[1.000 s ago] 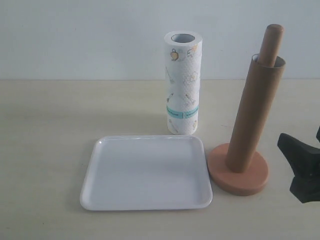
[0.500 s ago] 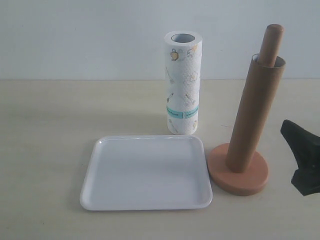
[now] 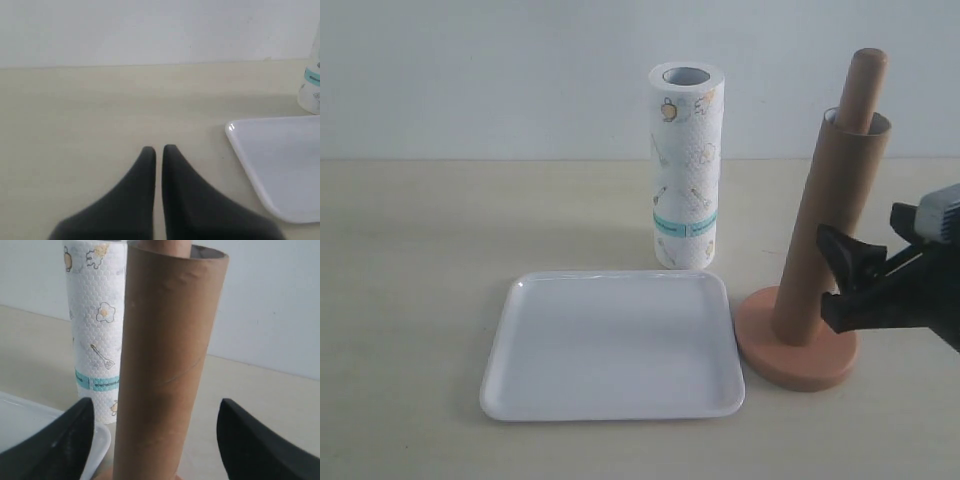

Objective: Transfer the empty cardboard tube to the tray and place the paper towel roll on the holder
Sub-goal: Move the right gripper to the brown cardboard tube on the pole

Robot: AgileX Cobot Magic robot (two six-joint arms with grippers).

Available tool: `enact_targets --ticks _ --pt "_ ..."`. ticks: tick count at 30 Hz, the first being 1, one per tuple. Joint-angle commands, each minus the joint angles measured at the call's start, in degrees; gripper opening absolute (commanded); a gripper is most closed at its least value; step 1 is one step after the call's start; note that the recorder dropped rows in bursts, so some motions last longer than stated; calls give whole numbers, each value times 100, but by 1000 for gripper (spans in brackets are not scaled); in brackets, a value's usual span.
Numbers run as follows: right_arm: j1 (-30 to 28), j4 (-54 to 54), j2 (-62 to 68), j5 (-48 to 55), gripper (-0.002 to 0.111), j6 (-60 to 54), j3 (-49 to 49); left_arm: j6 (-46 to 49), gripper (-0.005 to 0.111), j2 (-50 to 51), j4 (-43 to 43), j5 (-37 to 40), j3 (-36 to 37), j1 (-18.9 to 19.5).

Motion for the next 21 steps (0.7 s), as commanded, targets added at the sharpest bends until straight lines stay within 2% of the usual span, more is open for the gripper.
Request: enact_targets --ticks 1,11,13,14,17,18,20,21 --pt "-7 29 508 -424 66 -14 -289 24 4 -10 -8 -64 17 -53" --pt "-7 45 1435 -494 66 -14 -1020 24 4 -10 -8 -64 17 -53" --pt "-7 45 1487 -494 62 16 -1088 24 4 -10 -8 -64 17 -53" --pt "-7 45 1487 -494 56 79 -1092 24 4 -10 -8 -64 17 -53" --pt "-7 45 1487 -533 15 116 -1092 24 4 -10 -8 -64 17 -53" --pt "-7 45 1487 -533 7 104 -1092 24 4 -10 -8 -64 17 -53" --pt "-7 45 1487 -533 0 81 -1092 24 4 -10 -8 -64 17 -53" --pt "-7 45 1487 -533 0 67 -1092 24 4 -10 -8 -64 17 -53"
